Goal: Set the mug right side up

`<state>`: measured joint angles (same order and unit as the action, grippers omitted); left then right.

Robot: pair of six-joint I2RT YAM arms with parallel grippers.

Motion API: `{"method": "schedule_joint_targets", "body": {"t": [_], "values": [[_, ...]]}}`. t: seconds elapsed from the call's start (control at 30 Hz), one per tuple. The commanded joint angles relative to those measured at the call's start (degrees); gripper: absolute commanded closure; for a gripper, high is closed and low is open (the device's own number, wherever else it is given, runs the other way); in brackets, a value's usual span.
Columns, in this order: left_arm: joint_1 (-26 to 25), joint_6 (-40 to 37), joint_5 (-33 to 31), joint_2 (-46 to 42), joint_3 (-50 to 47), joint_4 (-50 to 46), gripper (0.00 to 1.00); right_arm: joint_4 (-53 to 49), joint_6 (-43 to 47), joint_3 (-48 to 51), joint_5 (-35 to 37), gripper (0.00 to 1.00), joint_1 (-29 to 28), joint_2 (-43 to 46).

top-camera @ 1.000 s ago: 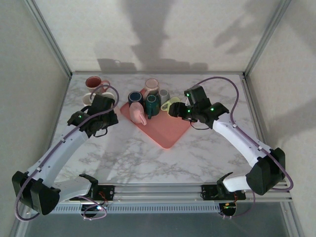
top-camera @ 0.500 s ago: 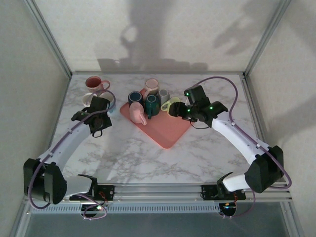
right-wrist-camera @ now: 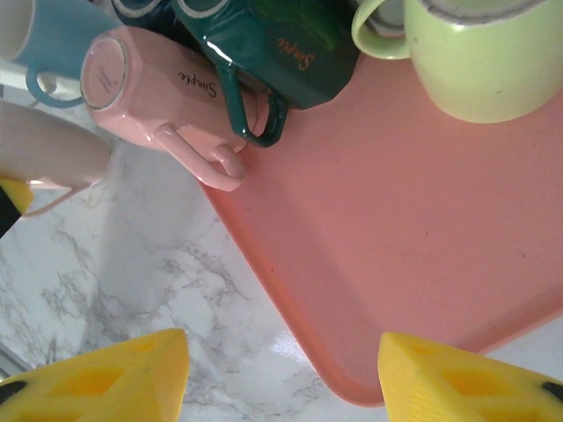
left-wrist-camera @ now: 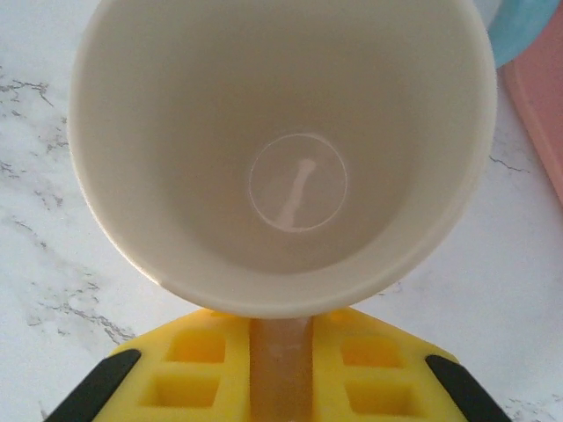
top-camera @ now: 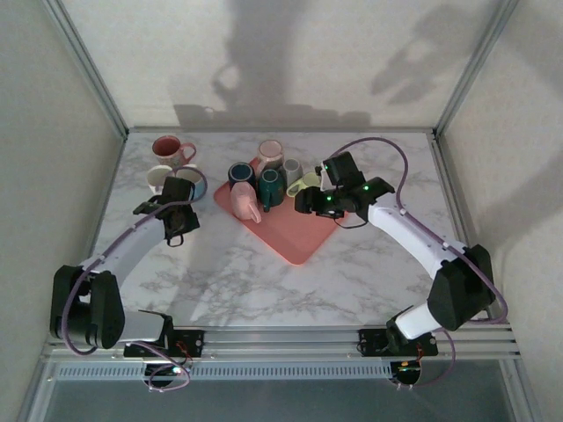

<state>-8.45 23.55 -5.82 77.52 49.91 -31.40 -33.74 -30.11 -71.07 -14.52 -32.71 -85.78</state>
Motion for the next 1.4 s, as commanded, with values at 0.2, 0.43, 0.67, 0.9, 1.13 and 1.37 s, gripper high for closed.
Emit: {"method": "schedule_joint_targets", "body": {"t": [0.2, 0.43, 0.67, 0.9, 1.13, 1.37], "values": [[0.8, -1.3, -1.0, -0.2, -2.0, 4.6, 0.98, -1.5, 2.3, -2.8, -2.3, 0.40, 0.1, -2.6], [0.8, -1.7, -1.2, -1.0, -1.4, 3.8, 0.88, -1.5, 2.3, -2.8, -2.2, 0.39, -0.3, -3.0], [0.8, -2.5, -0.7, -2.1, -0.9, 2.5, 0.71, -2.8, 2.9, -3.7, 0.9, 0.39, -1.4, -3.6], [0.8, -3.2, -0.3, -3.8, -0.4, 1.2, 0.50, -3.5, 5.7, -5.0, 5.8, 0.39, -4.8, -4.6], [0.8, -4.0, -0.2, -5.8, 3.0, -1.5, 0.46, -2.1, 8.4, -6.2, 8.3, 0.42, -7.7, -7.9], [0.8, -4.7, -0.1, -7.8, 6.6, -4.5, 0.46, -1.2, 9.3, -9.8, 10.0, 0.45, -9.5, -12.8]]}}
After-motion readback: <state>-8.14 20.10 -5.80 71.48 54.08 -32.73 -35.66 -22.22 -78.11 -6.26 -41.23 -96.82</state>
